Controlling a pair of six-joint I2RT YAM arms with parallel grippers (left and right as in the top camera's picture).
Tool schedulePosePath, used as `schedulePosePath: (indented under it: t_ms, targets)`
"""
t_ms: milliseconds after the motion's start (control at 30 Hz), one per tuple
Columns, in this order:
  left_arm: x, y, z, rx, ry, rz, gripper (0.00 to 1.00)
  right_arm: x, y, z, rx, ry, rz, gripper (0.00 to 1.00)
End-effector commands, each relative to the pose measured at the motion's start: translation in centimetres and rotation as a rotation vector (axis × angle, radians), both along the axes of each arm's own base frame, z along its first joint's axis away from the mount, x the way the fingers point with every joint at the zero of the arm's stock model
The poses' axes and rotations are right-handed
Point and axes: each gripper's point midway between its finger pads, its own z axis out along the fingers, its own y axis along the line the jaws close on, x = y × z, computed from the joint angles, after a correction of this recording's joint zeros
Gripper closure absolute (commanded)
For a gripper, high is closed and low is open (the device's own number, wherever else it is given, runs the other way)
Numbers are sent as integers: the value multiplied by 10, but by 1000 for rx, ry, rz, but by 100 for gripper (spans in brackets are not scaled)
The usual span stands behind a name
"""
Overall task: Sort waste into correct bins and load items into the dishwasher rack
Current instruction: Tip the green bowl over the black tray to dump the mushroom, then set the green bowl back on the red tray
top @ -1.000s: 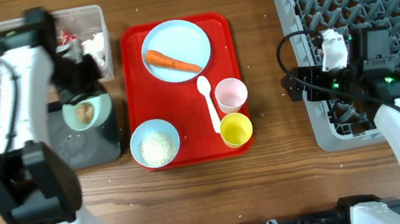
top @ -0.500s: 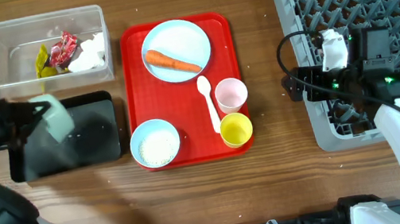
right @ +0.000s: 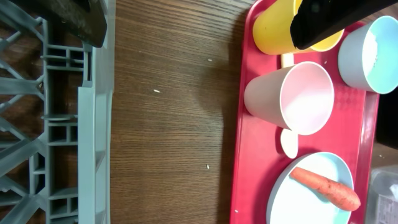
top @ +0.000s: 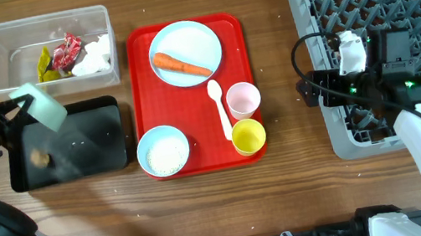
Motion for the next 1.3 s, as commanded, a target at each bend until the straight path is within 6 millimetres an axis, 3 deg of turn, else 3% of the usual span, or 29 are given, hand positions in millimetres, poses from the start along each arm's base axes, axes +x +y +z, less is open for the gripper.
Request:
schedulePosePath:
  t_ms: [0,67,167,267,367,500,567,667,800,867,967,1033,1167,1267]
  targets:
    - [0,-4,12,-5,-53,4,96,4,-1,3,-5,-7,-9,3]
    - [4,-18,12,0,-60,-38,96,5,-1,4,-5,-10,-9,3]
    - [13,-56,16,33,-101,-147,96,5,-1,4,-5,-10,-10,3]
    - [17,-120,16,140,-161,-340,96,5,-1,4,-4,-10,-10,3]
    - [16,-188,-9,293,-98,-544,96,5,-1,4,3,-5,-21,3]
    - [23,-237,-60,618,69,-624,96,4,0,3,5,0,-24,3]
    - [29,-244,-87,874,151,-584,96,3,0,3,5,4,-24,3]
    - [29,-250,-104,1123,182,-558,96,3,0,3,4,3,-23,3]
    - [20,-268,-108,1244,153,-594,88,3,-1,3,4,3,-23,3]
    - [16,-269,-110,1279,159,-604,78,3,0,3,4,3,-23,3]
    - [14,-261,-114,1356,177,-595,40,3,-1,3,3,4,-22,2]
    - [14,-261,-114,1356,177,-594,24,3,-1,3,3,3,-22,2]
    - [6,-267,-104,1353,183,-625,22,4,-1,3,3,2,-22,2]
    - [-17,-273,-89,1365,193,-684,20,4,-1,3,3,2,-22,2]
